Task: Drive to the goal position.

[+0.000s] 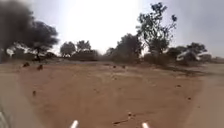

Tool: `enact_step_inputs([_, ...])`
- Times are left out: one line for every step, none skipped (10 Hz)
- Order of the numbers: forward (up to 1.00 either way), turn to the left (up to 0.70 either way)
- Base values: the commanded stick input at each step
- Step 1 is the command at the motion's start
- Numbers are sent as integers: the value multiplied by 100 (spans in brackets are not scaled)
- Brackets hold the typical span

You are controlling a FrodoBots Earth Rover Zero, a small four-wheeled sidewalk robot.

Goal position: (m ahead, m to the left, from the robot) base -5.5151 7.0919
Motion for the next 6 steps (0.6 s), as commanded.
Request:
enact_step_inputs([100, -27])
enact_step_inputs([100, -27])
enact_step_inputs([100, -27])
enact_step_inputs([100, -24])
enact_step_inputs([100, -10])
enact_step_inputs([100, 0])
